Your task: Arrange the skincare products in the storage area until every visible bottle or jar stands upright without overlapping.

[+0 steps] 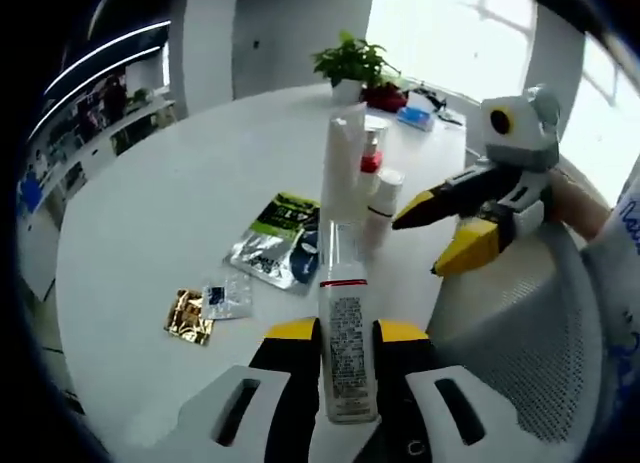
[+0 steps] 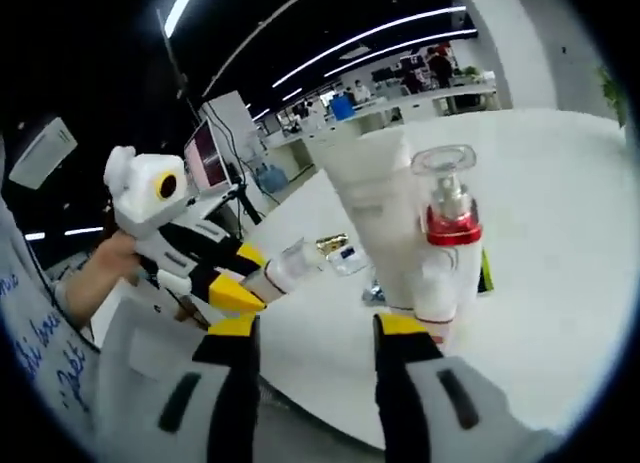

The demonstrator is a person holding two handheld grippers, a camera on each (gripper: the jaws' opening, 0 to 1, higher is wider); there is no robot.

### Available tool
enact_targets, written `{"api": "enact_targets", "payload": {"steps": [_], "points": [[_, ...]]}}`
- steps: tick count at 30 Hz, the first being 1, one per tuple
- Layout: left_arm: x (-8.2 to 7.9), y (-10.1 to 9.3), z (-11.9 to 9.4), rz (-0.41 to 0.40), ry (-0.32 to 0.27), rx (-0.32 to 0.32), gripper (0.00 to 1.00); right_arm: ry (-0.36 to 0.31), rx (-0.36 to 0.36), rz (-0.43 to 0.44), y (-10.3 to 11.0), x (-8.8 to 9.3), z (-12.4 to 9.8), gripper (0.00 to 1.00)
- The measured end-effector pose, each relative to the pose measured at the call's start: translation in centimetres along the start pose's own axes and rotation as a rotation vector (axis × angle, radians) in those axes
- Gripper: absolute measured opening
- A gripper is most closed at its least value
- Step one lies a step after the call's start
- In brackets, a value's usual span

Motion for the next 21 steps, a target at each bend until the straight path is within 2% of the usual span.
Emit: {"api": "enact_targets", "payload": {"steps": [7, 8, 12, 18, 21], "points": [[-0.1, -0.9, -0.3, -0.018, -0.025, 0.021, 0.16, -0.043, -0.043, 0.097, 0.3, 0.0, 0.3, 0.45], [-0.1, -1.0, -0.4, -0.020, -0.027, 0.028, 0.16, -0.072, -0.051, 0.132, 0.3, -0.3, 0.3, 0.44], [-0.3, -1.7, -0.5, -0.026, -0.040, 0.059, 0.16, -0.102, -0.101, 0.214, 0.4, -0.6, 0.5, 0.43], [-0.9, -2.2, -0.2, -0.086, -0.091, 0.148, 0.16, -0.158, -0.161, 0.298, 1.0, -1.1, 0.7, 0.41], [-0.9, -2.4, -0.3, -0.100, -0.104, 0.181, 0.16, -0.170, -0.165, 0.317, 0.9, -1.2, 0.8, 0.39]]}}
Point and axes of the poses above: the point that each gripper's makers call its tool centre point, and the gripper's own axes: z roughly forward along the fingers, y roughly to its left, x roughly out of its underside, the point moved 7 cm from there along -z, roughly backward along the fingers, and after that the axes turned 1 degree about -x, right-handed, at the moved point
